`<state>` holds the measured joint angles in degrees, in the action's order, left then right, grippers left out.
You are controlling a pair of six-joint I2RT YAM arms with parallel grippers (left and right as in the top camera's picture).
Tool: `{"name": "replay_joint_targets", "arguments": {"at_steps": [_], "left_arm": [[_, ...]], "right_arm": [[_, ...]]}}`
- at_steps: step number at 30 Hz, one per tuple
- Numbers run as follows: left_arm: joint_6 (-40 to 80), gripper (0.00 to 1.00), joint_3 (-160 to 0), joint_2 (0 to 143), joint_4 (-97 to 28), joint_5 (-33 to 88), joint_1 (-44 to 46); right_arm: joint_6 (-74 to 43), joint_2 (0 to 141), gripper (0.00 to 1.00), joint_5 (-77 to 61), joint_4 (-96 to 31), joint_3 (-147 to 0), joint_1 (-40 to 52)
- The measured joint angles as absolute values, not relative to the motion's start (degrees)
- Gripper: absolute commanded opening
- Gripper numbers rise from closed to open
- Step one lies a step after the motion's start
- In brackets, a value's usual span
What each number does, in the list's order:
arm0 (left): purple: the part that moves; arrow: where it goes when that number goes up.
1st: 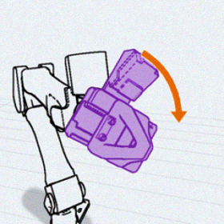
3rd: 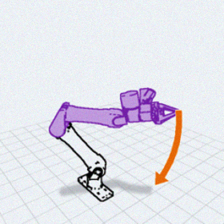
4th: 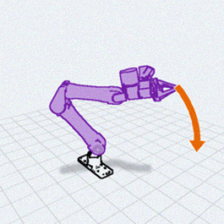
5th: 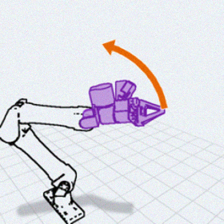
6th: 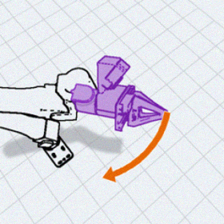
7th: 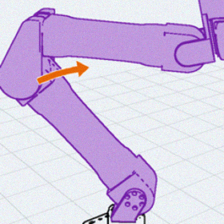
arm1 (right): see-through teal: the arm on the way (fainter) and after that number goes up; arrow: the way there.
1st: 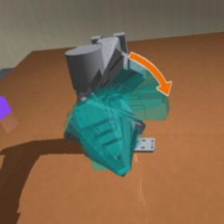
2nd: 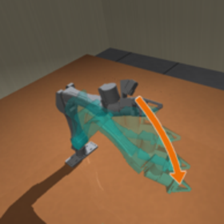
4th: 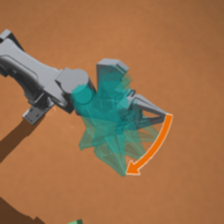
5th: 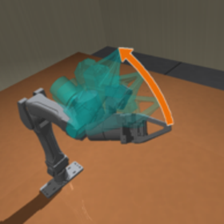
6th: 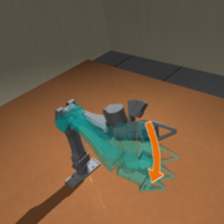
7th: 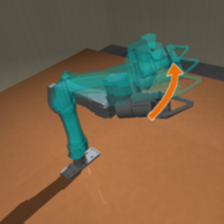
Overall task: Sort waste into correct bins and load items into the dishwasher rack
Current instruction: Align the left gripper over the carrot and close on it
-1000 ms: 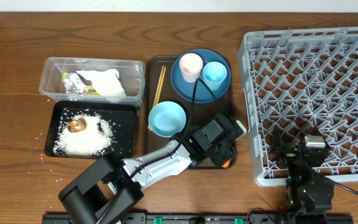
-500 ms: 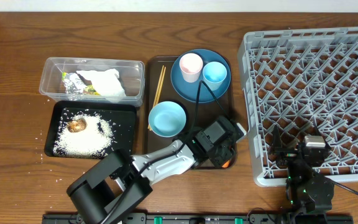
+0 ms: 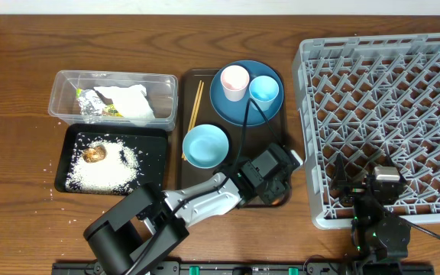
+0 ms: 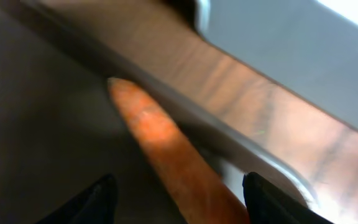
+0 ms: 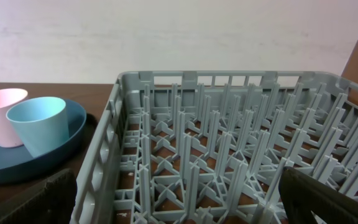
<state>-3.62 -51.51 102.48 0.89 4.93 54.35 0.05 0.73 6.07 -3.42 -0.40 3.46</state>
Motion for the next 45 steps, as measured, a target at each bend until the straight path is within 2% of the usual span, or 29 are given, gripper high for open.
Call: {"name": "replay_joint_targets", "arguments": {"at_steps": [7, 13, 16, 20, 25, 27, 28, 42, 45], "left_arm": [[-8.38, 0.66, -52.03, 102.50, -0.19, -4.73, 54.39], [-9.61, 0.66, -52.03, 102.54, -0.45, -7.51, 54.39], [-10.02, 0.75, -52.03, 102.54, -0.82, -6.63, 54.39], [-9.23, 0.77, -52.03, 102.69, -1.32, -4.12, 54.33], [-7.25, 0.84, -52.03, 102.69, -1.32, -2.72, 53.60], [-5.76, 0.91, -52.03, 102.69, -1.50, -2.42, 52.90], [-4.97, 0.98, -52.03, 102.67, -1.67, -2.31, 52.58], [0.56, 0.98, -52.03, 102.61, -2.37, 0.12, 51.75], [1.02, 0.84, -52.03, 102.59, -2.35, 0.27, 51.75]], "right_arm": [[0.05, 0.73, 0.99, 6.07, -3.42, -0.40, 3.46], [0.05, 0.73, 0.99, 6.04, -3.42, -0.40, 3.46], [0.05, 0.73, 0.99, 6.07, -3.42, -0.40, 3.46], [0.05, 0.73, 0.99, 6.07, -3.42, -0.40, 3.46], [0.05, 0.73, 0.99, 6.07, -3.42, -0.40, 3.46], [0.05, 0.73, 0.99, 6.07, -3.42, -0.40, 3.46], [0.08, 0.73, 0.99, 6.07, -3.42, -0.40, 3.46], [0.05, 0.73, 0.99, 6.07, -3.42, -0.40, 3.46], [0.05, 0.73, 0.99, 6.07, -3.42, -0.40, 3.46]]}}
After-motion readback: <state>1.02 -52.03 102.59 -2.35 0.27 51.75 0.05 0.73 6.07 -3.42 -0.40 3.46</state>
